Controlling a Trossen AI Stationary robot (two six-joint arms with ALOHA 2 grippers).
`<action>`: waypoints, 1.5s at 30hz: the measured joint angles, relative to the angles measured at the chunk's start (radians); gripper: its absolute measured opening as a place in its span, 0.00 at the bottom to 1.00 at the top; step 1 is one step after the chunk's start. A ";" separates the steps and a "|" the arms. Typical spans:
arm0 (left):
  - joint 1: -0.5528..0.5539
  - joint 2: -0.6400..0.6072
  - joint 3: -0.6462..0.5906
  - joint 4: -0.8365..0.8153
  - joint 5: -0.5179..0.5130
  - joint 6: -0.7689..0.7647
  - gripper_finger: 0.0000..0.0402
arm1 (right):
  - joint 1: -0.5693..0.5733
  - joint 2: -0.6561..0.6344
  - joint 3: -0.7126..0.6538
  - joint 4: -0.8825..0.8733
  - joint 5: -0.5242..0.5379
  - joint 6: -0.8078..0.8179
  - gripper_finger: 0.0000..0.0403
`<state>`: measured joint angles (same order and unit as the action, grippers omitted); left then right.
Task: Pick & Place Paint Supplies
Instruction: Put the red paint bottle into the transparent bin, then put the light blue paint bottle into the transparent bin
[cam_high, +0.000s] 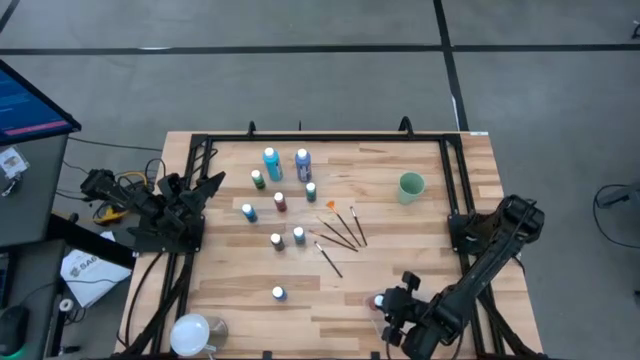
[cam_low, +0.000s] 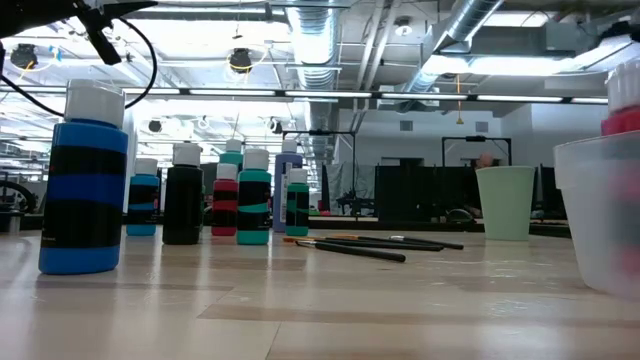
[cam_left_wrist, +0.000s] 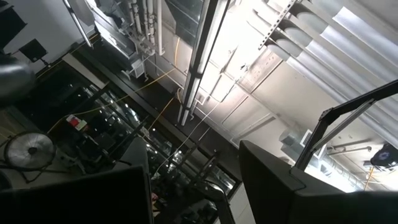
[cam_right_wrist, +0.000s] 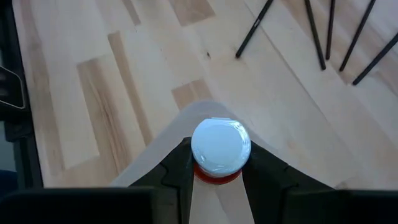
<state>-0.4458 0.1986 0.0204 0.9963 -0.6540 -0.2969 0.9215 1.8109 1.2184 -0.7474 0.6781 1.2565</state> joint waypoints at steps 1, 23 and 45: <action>0.000 0.000 0.000 0.000 0.000 0.000 0.33 | 0.000 0.008 0.000 0.006 0.000 0.000 0.26; 0.000 0.000 0.000 0.000 0.000 0.000 0.33 | -0.035 -0.005 0.014 -0.007 -0.030 -0.024 0.62; 0.000 0.000 0.000 0.000 -0.030 0.001 0.33 | -0.587 -0.133 0.128 0.447 -0.244 -0.933 0.65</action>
<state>-0.4458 0.1986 0.0204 0.9959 -0.6838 -0.2958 0.3350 1.6781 1.3468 -0.2999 0.4340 0.3233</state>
